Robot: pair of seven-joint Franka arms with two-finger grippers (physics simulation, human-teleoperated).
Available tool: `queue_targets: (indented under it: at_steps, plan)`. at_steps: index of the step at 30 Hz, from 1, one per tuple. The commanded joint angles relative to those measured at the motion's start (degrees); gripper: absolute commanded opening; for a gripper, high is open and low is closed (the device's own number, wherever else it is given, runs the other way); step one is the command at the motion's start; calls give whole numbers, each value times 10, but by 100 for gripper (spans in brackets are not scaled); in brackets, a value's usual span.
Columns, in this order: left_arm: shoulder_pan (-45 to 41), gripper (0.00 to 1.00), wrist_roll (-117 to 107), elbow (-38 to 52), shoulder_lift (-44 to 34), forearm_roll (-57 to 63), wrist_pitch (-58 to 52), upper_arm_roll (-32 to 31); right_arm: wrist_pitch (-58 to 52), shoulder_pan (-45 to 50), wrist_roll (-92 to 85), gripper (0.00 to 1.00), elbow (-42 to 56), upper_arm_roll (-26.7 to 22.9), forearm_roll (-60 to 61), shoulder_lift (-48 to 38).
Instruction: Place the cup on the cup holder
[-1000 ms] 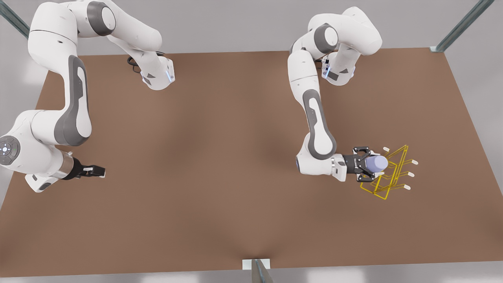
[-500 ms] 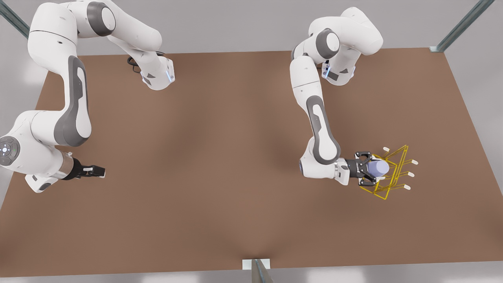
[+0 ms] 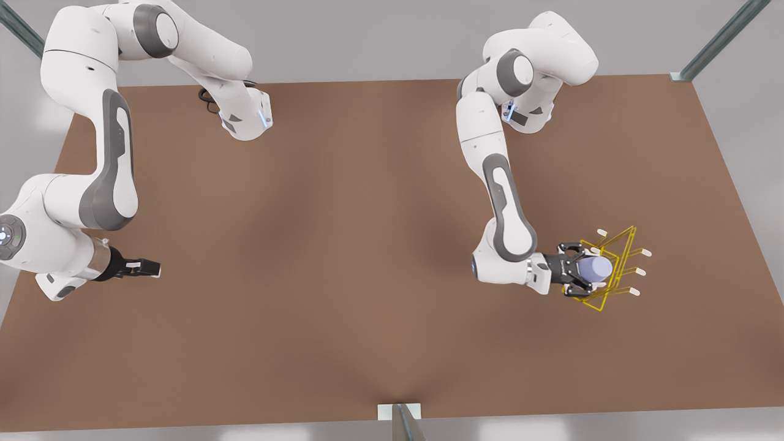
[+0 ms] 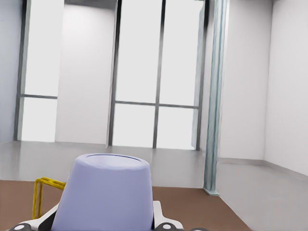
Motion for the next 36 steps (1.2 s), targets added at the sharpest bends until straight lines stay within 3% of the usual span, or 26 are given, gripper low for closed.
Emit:
queue_targets:
  at_steps: [1, 8, 10, 15, 17, 18, 20, 22, 24, 26, 27, 29, 30, 31, 32, 36]
  plan:
    - [2, 72, -13, 0, 0, 2, 7, 1, 0, 0, -2, 100, 0, 0, 0, -1]
    - [19, 76, -12, 0, 0, 4, 16, 0, 0, 0, -2, 100, 1, 0, 0, -1]
    - [22, 100, -12, -1, 0, 4, 16, 0, 0, 0, -2, 100, 1, 0, 0, -1]
    - [17, 100, -8, -12, -4, 2, 16, -1, 0, 0, -2, 100, 1, 0, 0, -1]
    - [-19, 100, 28, -52, -72, 1, 8, -2, 0, 0, -2, 100, 1, 0, 0, -1]
    - [-41, 100, 153, -63, -220, -28, -39, -55, 0, 0, -2, 100, 1, 0, 0, -1]
    - [-43, 99, 447, 26, -365, -232, -234, -94, 0, 0, -2, 100, 1, 0, 0, -1]
    - [-34, 100, 728, 123, -380, -352, -394, -86, 0, 0, -2, 100, 1, 0, 0, -1]
    - [-4, 100, 970, 136, -431, -413, -397, -87, 0, 0, -2, 100, 1, 0, 0, -1]
    - [34, 100, 1233, 178, -435, -418, -399, -95, 0, 0, -2, 100, 1, 0, 0, -1]
    - [65, 100, 1345, 189, -454, -421, -403, -125, 0, 0, -2, 100, 1, 0, 0, -1]
    - [304, 100, 1444, 209, -506, -380, -383, -427, 0, 0, -2, 100, 1, 0, 0, -1]
    - [366, 100, 1447, 156, -545, -349, -326, -513, 0, 0, -2, 100, 1, 0, 0, -1]
    - [371, 100, 1442, 100, -585, -377, -249, -520, 0, 0, -2, 100, 1, 0, 0, -1]
    - [371, 100, 1440, 102, -580, -423, -243, -512, 0, 0, -2, 100, 1, 0, 0, -1]
    - [371, 100, 1408, 169, -532, -407, -331, -487, 0, 0, -2, 100, 1, 0, 0, 1]
